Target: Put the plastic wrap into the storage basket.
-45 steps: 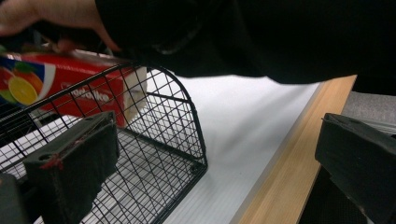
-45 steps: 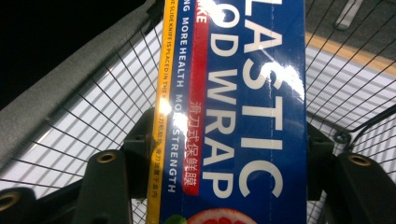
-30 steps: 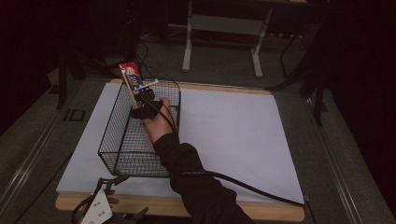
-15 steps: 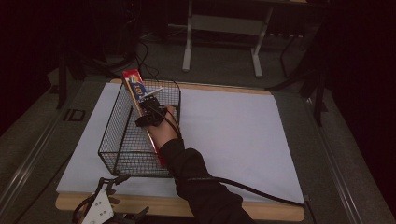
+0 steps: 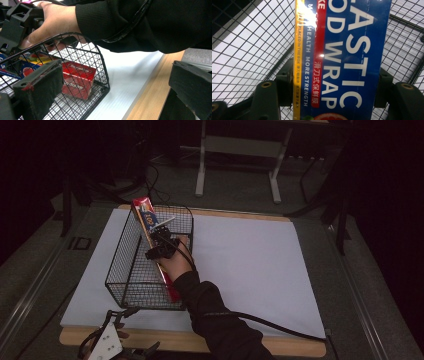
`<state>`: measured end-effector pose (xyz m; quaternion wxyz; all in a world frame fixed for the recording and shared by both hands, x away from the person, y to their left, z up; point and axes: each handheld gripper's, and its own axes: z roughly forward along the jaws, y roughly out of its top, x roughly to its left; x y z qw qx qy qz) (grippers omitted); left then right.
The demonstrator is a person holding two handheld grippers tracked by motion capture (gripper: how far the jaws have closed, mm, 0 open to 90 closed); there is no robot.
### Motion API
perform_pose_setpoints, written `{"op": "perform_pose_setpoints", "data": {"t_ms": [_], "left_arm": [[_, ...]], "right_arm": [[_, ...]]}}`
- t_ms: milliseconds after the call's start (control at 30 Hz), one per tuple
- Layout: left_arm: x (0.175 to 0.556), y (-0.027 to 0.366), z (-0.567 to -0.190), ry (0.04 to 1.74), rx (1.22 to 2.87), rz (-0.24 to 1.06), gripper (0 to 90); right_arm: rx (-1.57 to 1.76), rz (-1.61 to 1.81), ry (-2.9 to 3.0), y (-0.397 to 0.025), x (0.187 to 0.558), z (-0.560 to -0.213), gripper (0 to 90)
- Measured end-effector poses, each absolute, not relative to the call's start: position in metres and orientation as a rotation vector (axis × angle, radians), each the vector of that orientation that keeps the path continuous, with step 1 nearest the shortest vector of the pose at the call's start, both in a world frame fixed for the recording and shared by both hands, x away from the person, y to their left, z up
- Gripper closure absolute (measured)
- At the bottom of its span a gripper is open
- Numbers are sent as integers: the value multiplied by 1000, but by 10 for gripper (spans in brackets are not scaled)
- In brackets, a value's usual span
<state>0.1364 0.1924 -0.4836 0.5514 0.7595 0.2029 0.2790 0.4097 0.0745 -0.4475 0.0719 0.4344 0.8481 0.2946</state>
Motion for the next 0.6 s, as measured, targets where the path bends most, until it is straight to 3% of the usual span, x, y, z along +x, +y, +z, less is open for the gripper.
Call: {"op": "perform_pose_setpoints", "data": {"t_ms": [467,600], "left_arm": [[137,192,-484,479,1801,657,2],[137,192,-484,480,1802,654,2]], "right_arm": [[1247,853,2541,74,410,-450,345],[1236,927,2530,70,410,-444,247]]}}
